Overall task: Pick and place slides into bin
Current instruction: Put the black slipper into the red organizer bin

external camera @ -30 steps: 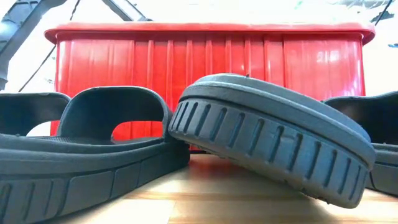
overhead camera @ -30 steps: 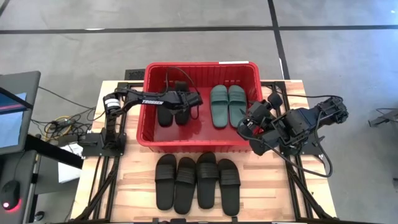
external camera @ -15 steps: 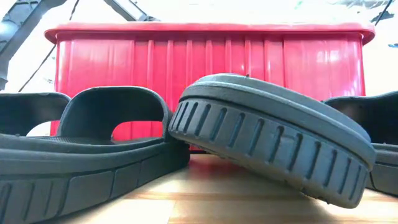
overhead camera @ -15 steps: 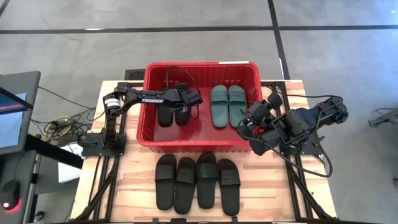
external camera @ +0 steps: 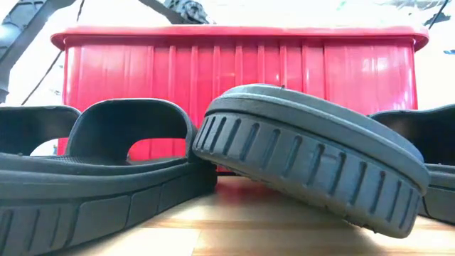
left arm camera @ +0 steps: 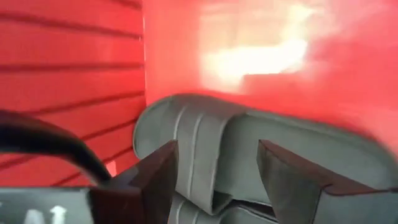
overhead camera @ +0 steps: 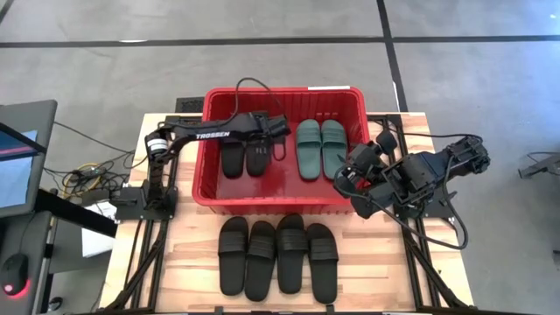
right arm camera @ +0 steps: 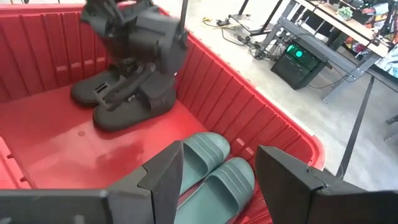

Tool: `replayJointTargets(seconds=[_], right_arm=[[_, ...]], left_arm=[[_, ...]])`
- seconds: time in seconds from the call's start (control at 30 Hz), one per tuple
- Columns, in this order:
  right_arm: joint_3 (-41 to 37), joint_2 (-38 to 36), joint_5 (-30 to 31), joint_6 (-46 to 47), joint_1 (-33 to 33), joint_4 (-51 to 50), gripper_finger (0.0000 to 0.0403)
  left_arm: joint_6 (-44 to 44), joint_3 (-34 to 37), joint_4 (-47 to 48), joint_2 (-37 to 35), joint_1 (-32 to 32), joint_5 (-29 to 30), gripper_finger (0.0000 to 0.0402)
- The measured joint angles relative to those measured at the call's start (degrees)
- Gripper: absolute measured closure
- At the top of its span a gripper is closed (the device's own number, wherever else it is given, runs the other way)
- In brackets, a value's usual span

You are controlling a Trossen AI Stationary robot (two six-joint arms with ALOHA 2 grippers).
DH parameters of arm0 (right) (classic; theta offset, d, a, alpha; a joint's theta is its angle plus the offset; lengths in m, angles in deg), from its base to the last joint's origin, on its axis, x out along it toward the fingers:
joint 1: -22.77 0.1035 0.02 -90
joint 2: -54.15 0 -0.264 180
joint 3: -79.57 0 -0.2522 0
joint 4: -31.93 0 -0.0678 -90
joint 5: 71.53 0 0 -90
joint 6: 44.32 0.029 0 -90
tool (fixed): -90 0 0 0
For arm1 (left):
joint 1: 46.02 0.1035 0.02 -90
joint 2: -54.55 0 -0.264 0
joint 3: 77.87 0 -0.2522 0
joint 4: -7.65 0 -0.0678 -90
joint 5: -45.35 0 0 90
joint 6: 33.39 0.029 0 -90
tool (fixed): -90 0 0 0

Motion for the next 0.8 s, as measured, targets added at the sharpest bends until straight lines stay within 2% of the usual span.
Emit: replayJointTargets(seconds=[0.1,0.3,0.43,0.57,0.8], right_arm=[[0.0,0.0,-1.6,0.0,0.0,0.0,0.0217],[0.0,0.0,-15.1,-2.6,0.5,-0.6,0.0217],[0.0,0.0,-20.1,-4.4,3.6,-0.6,0.0217],[0.0,0.0,-20.7,-3.3,8.9,-0.7,0.0217],[0.0,-0.1,-19.0,6.0,17.8,-0.9,0.0217]], left_arm=[[-0.2,-4.1,4.3,0.0,-0.2,-3.7,0.0195],[-3.0,-13.3,16.2,0.0,-0.3,-10.9,0.0195],[-5.6,-19.9,23.7,-0.1,-0.7,-18.2,0.0195],[-6.9,-24.3,27.1,-2.2,-2.0,-23.7,0.0195],[-11.2,-25.4,23.8,-9.6,-6.3,-31.4,0.0195]])
